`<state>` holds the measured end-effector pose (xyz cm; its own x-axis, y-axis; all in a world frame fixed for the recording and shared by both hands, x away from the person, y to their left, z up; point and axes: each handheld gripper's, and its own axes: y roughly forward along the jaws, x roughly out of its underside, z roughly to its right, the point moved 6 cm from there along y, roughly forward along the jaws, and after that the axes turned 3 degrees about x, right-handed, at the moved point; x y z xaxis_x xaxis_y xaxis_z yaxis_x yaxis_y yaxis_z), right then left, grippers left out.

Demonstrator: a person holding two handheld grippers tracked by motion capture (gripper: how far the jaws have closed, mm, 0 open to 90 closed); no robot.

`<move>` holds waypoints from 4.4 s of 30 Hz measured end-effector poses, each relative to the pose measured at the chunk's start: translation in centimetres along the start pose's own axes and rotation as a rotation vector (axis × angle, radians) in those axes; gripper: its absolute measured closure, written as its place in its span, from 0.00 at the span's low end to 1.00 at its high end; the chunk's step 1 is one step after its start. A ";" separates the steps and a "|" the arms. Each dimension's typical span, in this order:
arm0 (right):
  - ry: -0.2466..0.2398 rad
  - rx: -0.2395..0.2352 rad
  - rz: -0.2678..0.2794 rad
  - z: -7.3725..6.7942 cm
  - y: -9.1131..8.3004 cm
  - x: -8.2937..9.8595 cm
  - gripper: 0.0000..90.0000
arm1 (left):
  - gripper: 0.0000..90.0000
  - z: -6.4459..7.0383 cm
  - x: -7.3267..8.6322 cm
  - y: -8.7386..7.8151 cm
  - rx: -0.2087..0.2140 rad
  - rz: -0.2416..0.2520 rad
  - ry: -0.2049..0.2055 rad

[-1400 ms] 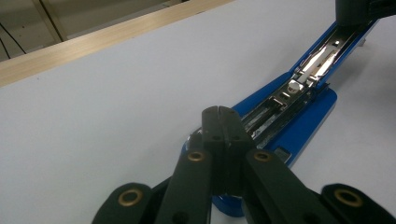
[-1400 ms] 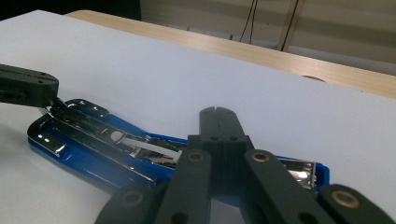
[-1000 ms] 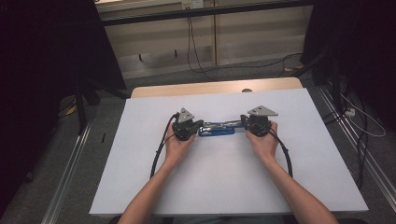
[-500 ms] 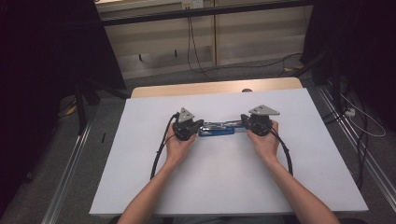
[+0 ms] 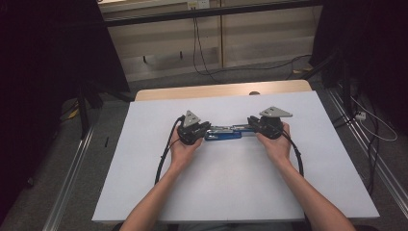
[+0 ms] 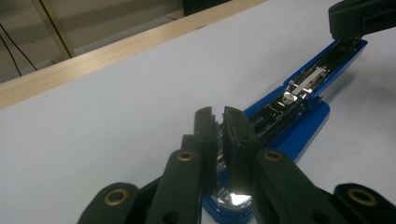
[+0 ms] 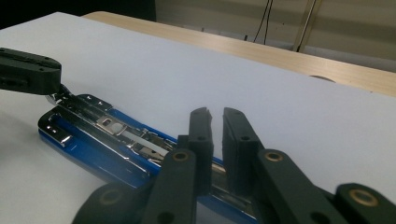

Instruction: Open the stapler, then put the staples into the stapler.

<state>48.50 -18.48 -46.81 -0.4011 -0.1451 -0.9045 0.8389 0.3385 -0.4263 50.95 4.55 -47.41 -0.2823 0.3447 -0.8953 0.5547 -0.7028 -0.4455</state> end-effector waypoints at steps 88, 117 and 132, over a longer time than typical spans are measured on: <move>0.073 0.024 -0.138 8.5 -5.0 1.2 0.19 | 0.04 1.4 4.2 -12.6 -0.136 0.069 -0.036; -0.007 -0.057 -0.369 9.4 -1.7 1.5 0.18 | 0.04 3.3 5.8 -17.2 -0.165 0.109 -0.028; -0.035 -0.093 -0.453 9.3 -0.8 1.9 0.40 | 0.04 2.1 6.5 -16.2 -0.159 0.064 -0.073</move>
<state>50.50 -27.67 -48.33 -0.7056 -0.3281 -0.6281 0.5450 0.3152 -0.7769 38.48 16.83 -46.00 -0.2949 0.2522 -0.9216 0.6885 -0.6127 -0.3880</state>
